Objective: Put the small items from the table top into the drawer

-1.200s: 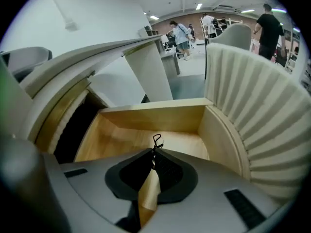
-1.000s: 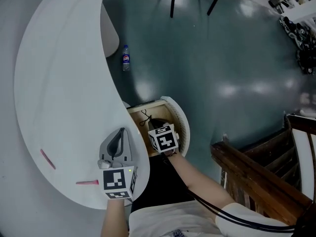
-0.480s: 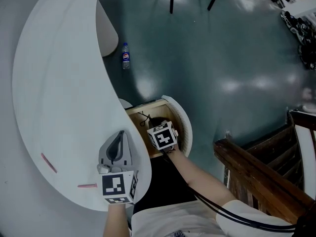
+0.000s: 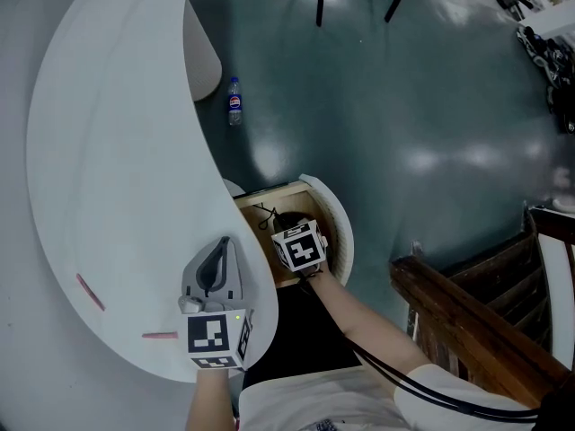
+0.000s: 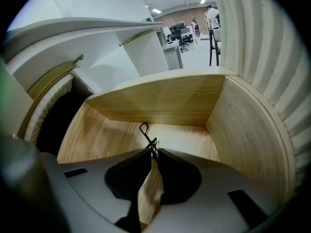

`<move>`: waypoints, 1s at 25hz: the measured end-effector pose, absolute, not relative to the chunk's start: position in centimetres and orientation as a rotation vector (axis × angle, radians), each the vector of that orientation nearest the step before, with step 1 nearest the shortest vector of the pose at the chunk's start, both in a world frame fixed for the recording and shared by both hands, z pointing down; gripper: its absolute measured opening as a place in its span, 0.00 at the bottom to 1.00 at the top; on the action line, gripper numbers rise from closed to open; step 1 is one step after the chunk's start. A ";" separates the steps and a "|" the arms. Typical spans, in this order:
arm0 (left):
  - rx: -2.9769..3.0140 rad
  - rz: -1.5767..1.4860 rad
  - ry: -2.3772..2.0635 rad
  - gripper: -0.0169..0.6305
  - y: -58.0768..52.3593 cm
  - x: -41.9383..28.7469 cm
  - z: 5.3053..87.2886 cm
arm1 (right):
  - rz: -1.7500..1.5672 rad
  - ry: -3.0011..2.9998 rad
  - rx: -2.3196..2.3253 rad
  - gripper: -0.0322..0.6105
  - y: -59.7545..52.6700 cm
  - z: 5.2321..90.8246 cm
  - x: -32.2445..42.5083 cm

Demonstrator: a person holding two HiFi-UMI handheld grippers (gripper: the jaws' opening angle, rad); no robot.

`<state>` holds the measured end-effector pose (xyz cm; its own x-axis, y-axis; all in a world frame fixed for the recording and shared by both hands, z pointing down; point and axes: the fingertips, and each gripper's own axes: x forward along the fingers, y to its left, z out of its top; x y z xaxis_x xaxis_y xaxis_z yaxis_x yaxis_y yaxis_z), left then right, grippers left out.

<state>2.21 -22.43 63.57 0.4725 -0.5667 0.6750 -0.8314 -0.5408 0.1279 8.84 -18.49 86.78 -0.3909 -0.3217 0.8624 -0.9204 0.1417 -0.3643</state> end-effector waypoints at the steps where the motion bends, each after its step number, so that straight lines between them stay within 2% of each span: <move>1: 2.281 0.804 -1.166 0.06 -22.4 2.2 63.6 | 1.255 -1.808 1.194 0.11 -18.5 86.8 8.9; 16: 2.271 0.753 -1.251 0.06 -18.8 1.1 60.6 | 1.207 -1.845 1.223 0.11 -18.0 83.5 9.8; 25: 2.269 0.709 -1.324 0.06 -16.4 -0.2 57.7 | 1.110 -1.925 1.266 0.11 -18.5 78.3 10.8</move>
<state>-0.21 -16.39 57.74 0.4174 -0.6694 0.6145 -0.8825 -0.4600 0.0982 10.78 -18.49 78.28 -0.3847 -0.4438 0.8094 -0.9228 0.2049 -0.3263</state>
